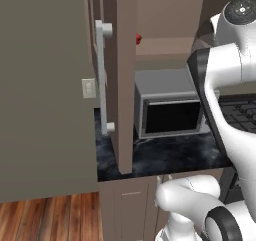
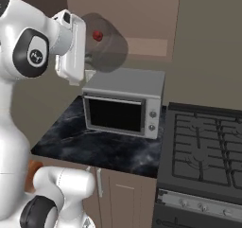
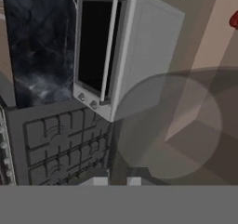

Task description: Pick the candle and jar from the dining table and place them in the open cabinet. Close the cabinet after placing the objects.

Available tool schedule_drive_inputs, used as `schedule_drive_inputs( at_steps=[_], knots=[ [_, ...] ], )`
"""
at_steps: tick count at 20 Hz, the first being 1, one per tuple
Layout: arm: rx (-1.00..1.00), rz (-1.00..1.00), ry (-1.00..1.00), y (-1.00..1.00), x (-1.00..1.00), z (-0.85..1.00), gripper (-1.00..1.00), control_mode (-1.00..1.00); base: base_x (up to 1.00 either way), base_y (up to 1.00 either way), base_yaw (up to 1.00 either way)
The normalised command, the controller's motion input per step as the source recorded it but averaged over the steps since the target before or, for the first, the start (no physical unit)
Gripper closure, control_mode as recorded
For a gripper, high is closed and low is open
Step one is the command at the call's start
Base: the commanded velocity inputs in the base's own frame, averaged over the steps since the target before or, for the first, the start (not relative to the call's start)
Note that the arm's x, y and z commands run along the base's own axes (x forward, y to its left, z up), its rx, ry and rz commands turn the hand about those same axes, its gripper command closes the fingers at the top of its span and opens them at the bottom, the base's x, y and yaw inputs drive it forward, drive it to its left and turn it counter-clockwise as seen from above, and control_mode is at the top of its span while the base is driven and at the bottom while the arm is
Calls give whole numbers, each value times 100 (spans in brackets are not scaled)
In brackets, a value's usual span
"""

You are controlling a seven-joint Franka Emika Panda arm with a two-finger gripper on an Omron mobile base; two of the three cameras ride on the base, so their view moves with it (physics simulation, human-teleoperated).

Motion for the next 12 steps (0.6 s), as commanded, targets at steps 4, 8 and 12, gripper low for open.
schedule_drive_inputs(
  at_steps=[4,8,12],
  knots=[
    [-6,5,0,-11,17,0,100,-100,0,0,0],
    [-6,5,0,-9,20,0,100,-100,0,0,0],
    [-3,5,0,-9,29,0,100,-100,0,0,0]
  ],
)
